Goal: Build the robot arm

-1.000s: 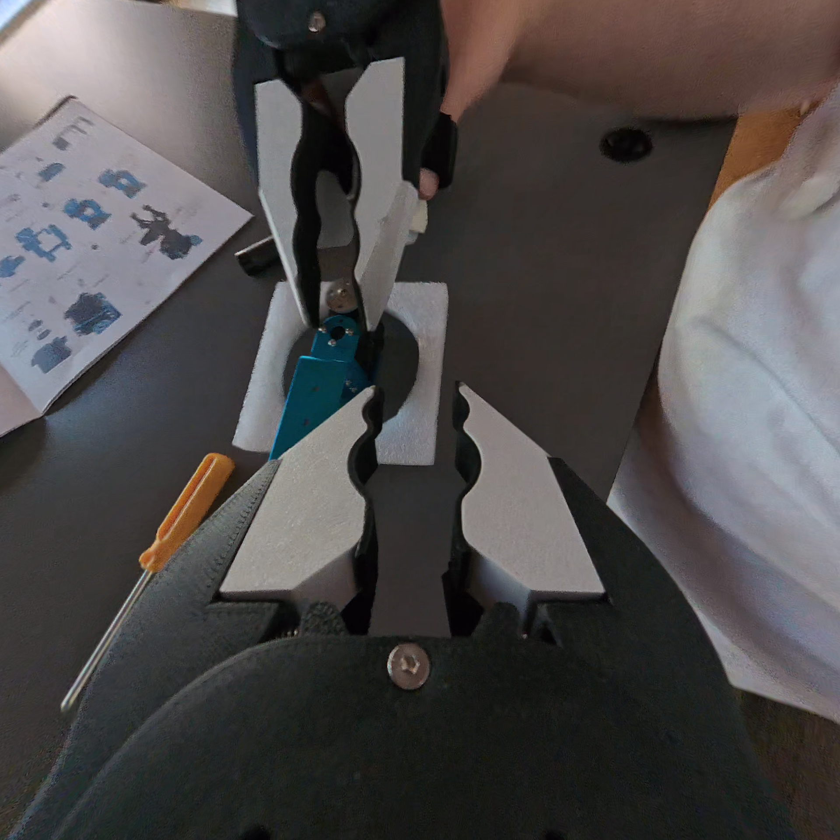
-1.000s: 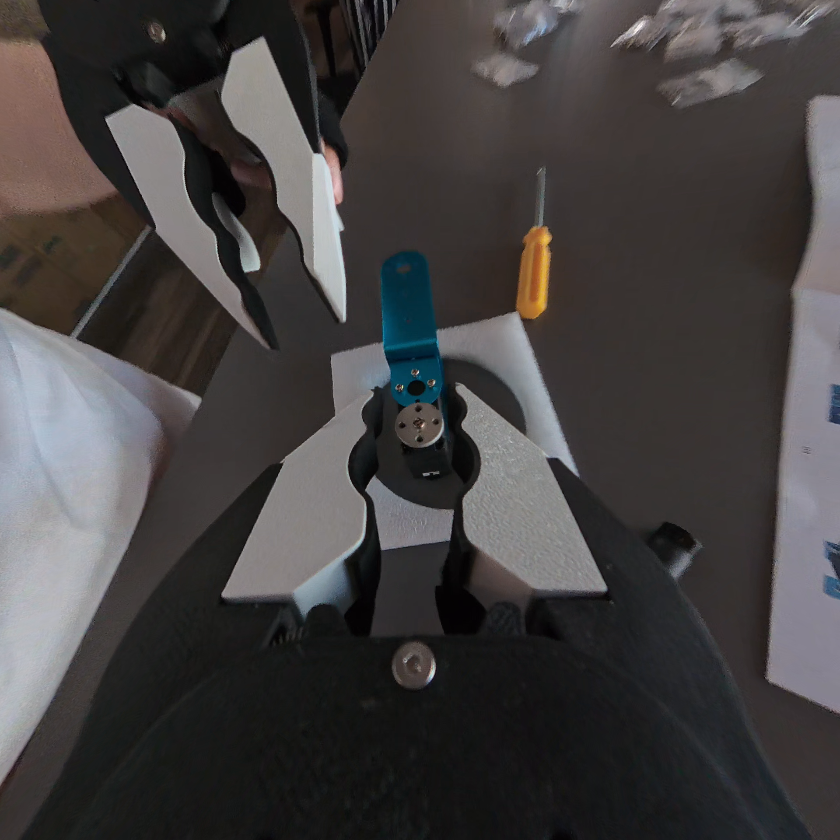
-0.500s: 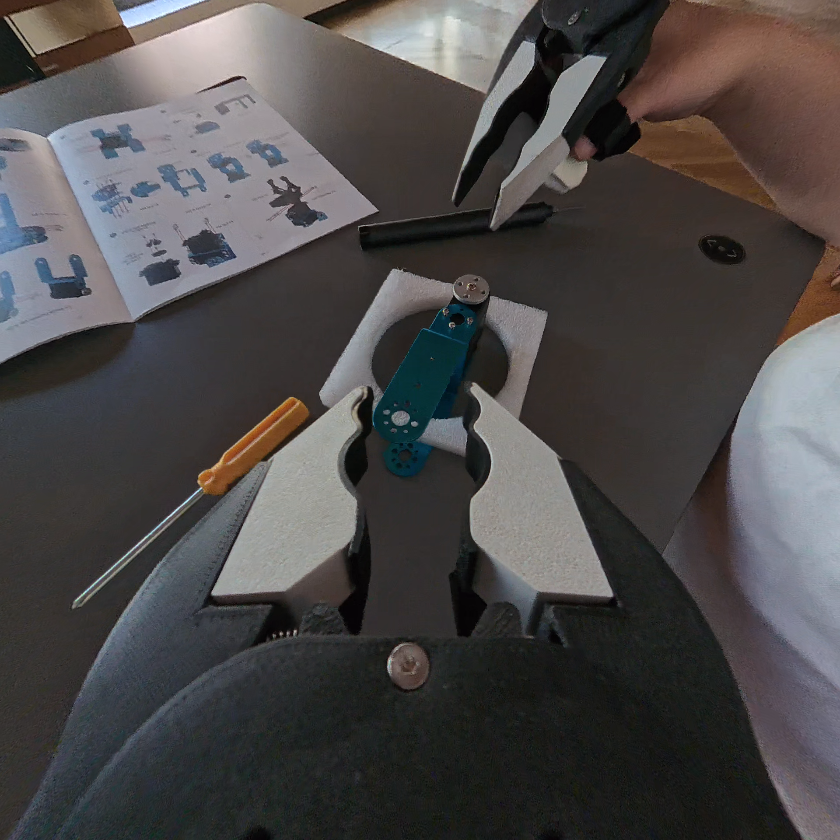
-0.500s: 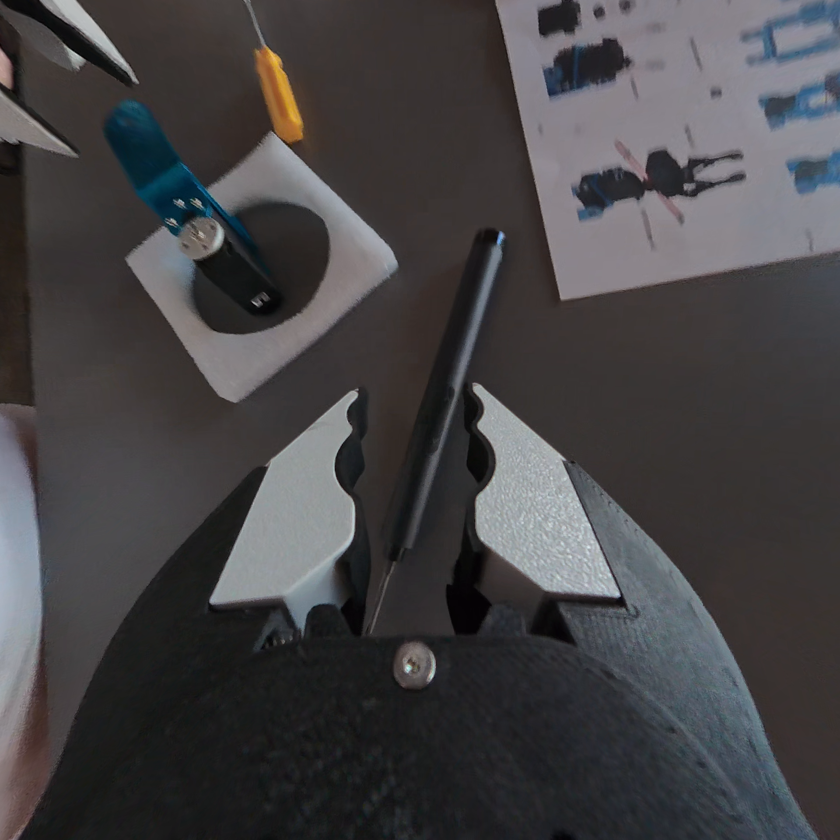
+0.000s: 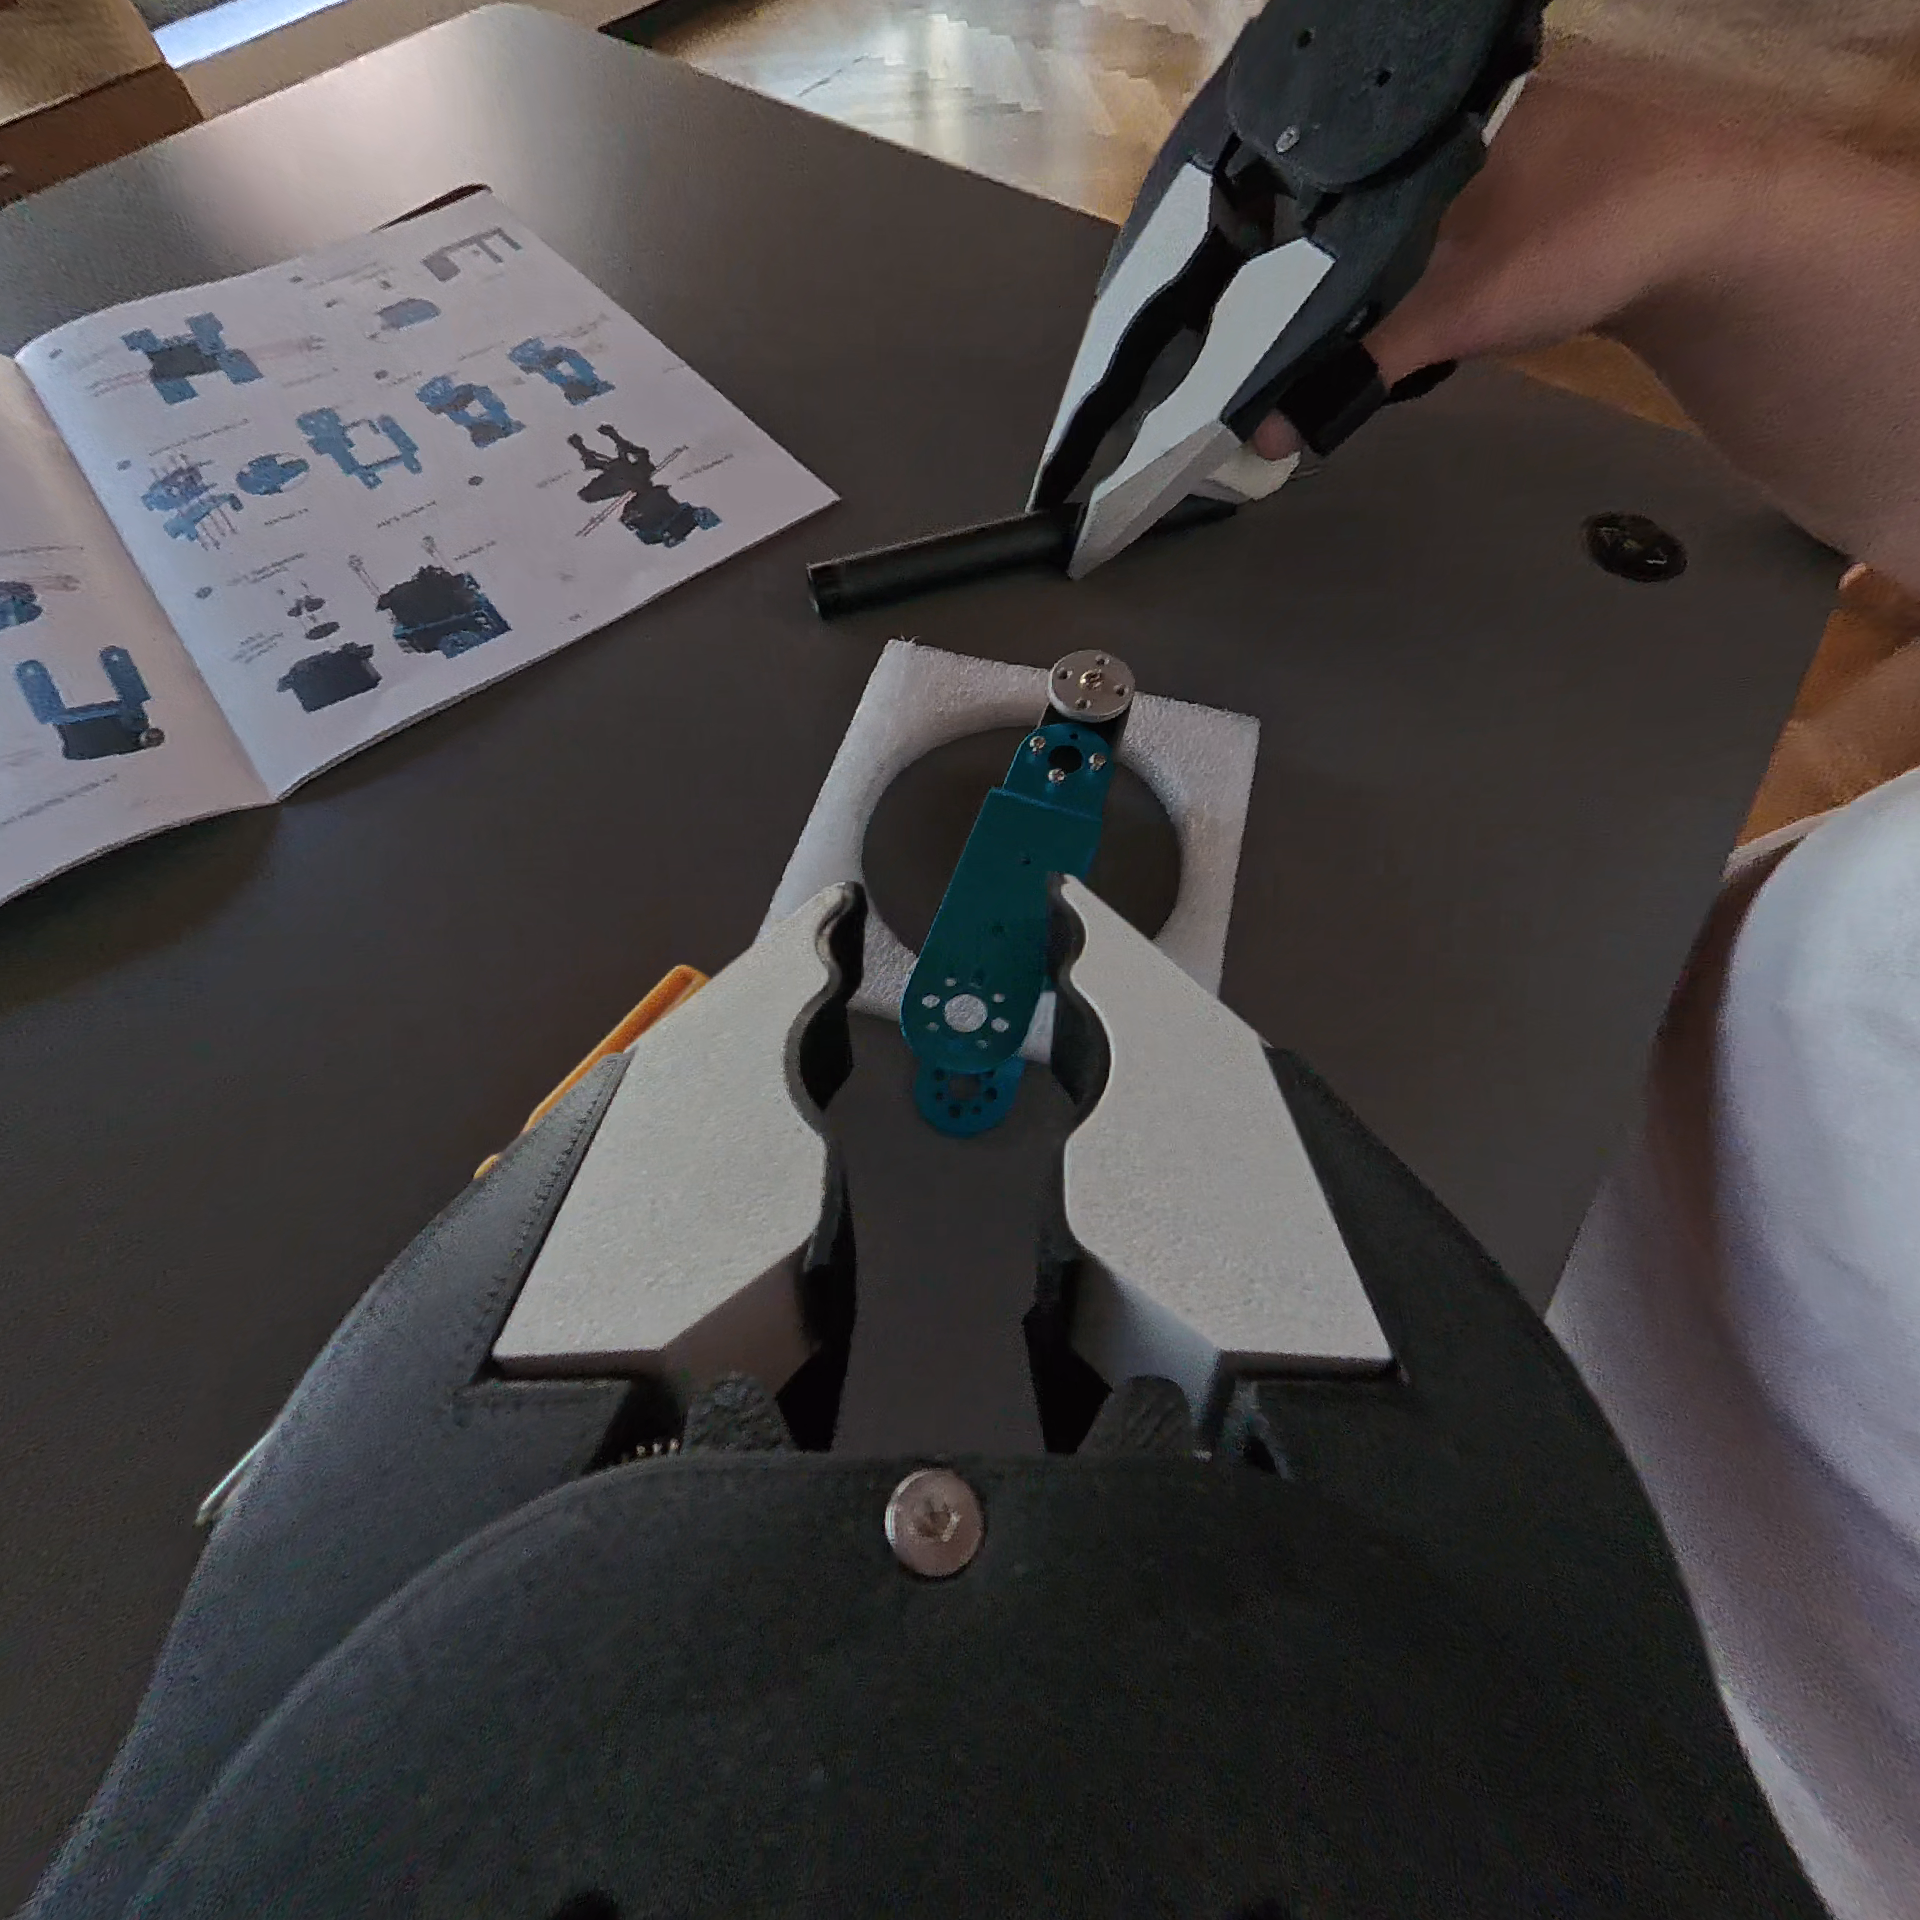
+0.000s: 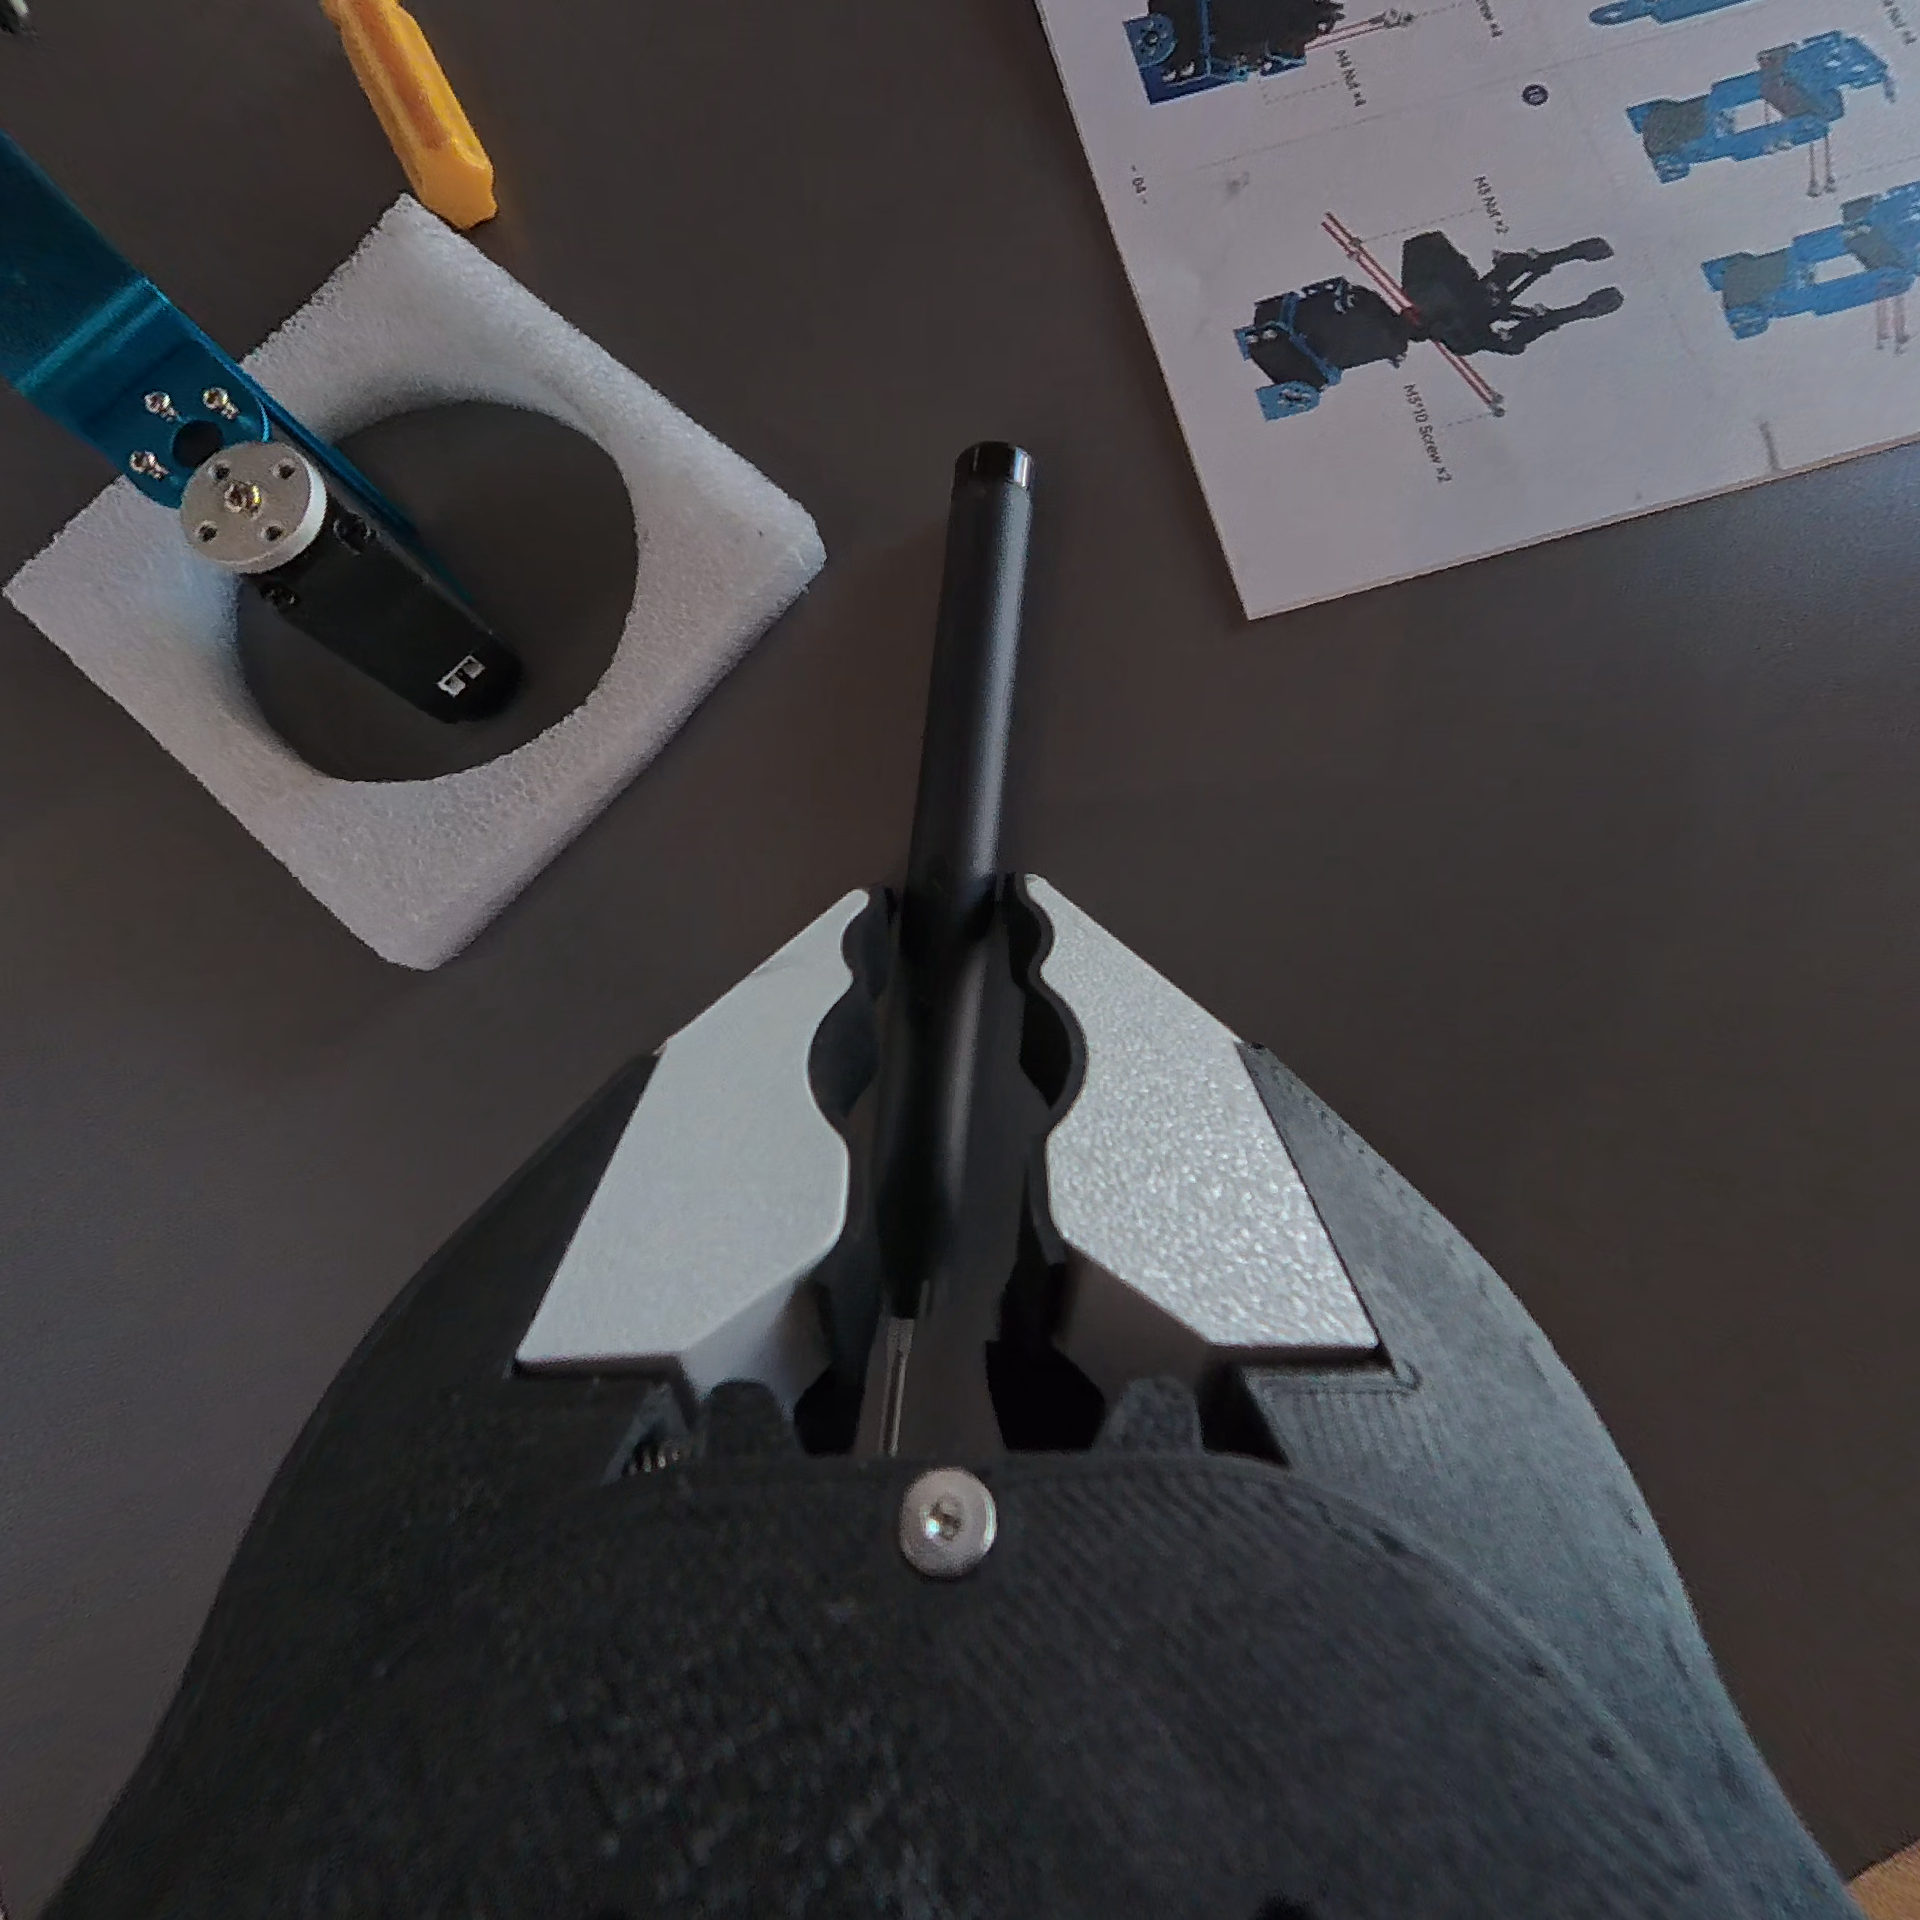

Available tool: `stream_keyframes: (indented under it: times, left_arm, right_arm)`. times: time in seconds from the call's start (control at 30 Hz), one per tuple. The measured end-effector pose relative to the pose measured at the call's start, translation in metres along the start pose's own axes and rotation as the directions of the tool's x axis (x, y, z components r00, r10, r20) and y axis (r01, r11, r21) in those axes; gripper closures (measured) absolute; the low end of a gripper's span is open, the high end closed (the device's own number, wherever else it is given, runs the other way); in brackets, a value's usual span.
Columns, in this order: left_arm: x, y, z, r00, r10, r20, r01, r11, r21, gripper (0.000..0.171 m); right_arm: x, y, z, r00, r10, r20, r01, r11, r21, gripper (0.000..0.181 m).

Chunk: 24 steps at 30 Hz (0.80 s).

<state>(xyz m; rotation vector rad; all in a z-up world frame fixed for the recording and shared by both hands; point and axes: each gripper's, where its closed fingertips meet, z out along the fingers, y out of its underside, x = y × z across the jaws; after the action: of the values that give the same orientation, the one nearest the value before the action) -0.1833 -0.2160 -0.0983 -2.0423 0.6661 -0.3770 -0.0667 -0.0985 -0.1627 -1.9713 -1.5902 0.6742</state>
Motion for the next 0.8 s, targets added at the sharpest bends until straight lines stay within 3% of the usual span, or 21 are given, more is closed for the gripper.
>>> stream_keyframes:
  times: [0.13, 0.27, 0.33, 0.43, 0.57, 0.8]
  left_arm:
    - [0.011, -0.006, 0.013, 0.993, 0.092, -0.073, -0.097, 0.993, -0.063, 0.133]
    - [0.014, 0.004, 0.035, 0.980, 0.126, -0.151, -0.151, 0.975, -0.166, 0.135]
    - [0.017, 0.004, 0.038, 0.975, 0.106, -0.197, -0.140, 0.976, -0.166, 0.142]
    - [0.014, 0.003, 0.038, 0.972, 0.095, -0.214, -0.132, 0.977, -0.165, 0.143]
    - [0.009, 0.003, 0.038, 0.966, 0.112, -0.234, -0.150, 0.977, -0.150, 0.144]
    - [0.008, 0.006, 0.034, 0.958, 0.158, -0.238, -0.192, 0.973, -0.129, 0.145]
  right_arm:
    - [-0.005, 0.002, -0.002, 1.000, 0.005, 0.026, -0.005, 1.000, 0.008, 0.145]
    - [-0.007, -0.007, -0.010, 0.998, -0.010, -0.057, 0.012, 0.999, 0.042, 0.144]
    - [-0.028, -0.016, -0.013, 0.994, -0.096, -0.060, 0.101, 0.992, 0.081, 0.143]
    - [-0.075, -0.014, -0.008, 0.983, -0.174, 0.059, 0.170, 0.983, 0.064, 0.143]
    - [-0.104, -0.013, 0.004, 0.984, -0.086, 0.157, 0.077, 0.995, 0.064, 0.141]
    - [-0.113, -0.015, 0.007, 0.991, 0.031, 0.132, -0.045, 0.994, 0.102, 0.145]
